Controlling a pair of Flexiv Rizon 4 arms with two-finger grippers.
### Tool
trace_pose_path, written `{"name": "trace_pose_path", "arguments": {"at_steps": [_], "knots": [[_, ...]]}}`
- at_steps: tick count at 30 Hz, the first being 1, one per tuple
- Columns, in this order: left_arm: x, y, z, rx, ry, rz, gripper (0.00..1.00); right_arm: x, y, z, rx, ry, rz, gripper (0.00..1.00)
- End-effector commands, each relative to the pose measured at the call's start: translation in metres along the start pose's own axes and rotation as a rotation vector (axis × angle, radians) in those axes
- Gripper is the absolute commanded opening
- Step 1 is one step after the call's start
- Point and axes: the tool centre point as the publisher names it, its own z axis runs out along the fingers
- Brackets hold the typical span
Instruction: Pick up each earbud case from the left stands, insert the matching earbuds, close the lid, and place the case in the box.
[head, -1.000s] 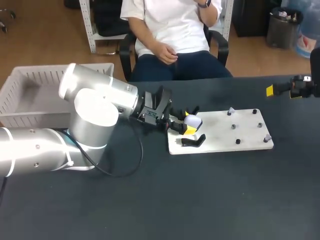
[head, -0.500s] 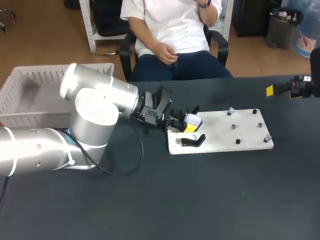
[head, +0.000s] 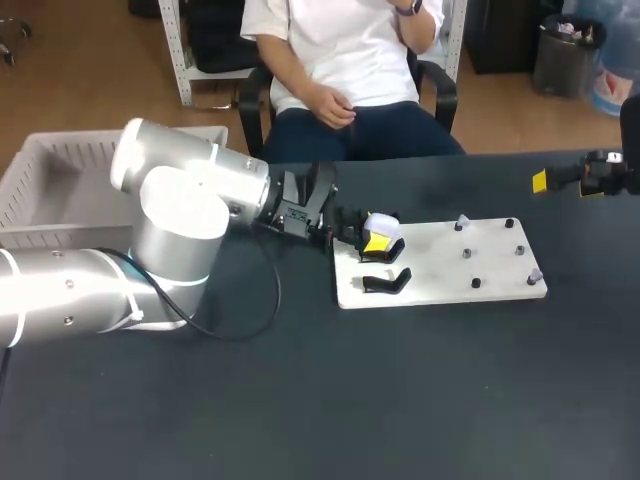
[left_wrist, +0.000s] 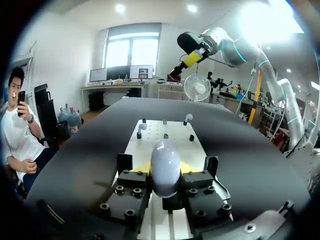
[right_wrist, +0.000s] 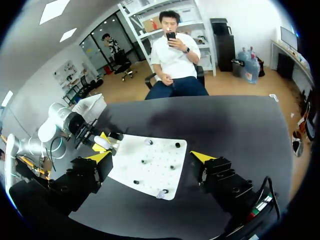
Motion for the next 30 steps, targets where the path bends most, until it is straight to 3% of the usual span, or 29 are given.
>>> {"name": "trace_pose_path", "arguments": {"at_steps": [1, 9, 14, 23, 30], "knots": [[-0.007, -0.009, -0.017, -0.019, -0.004, 0.018, 0.00, 0.000, 0.000, 0.000, 0.001, 0.000, 0.000, 1.00], [-0.027, -0.006, -0.024, -0.034, 0.010, 0.065, 0.00, 0.000, 0.000, 0.000, 0.001, 0.000, 0.000, 1.00], [-0.045, -0.004, -0.018, -0.099, 0.024, 0.078, 0.00, 0.000, 0.000, 0.000, 0.001, 0.000, 0.000, 1.00], [-0.072, 0.005, -0.008, -0.127, 0.045, 0.125, 0.00, 0.003, 0.040, 0.030, -0.036, 0.095, -0.086, 1.00], [-0.088, 0.011, 0.002, -0.124, 0.054, 0.174, 0.00, 0.006, 0.061, 0.044, -0.099, 0.090, -0.092, 1.00]]}}
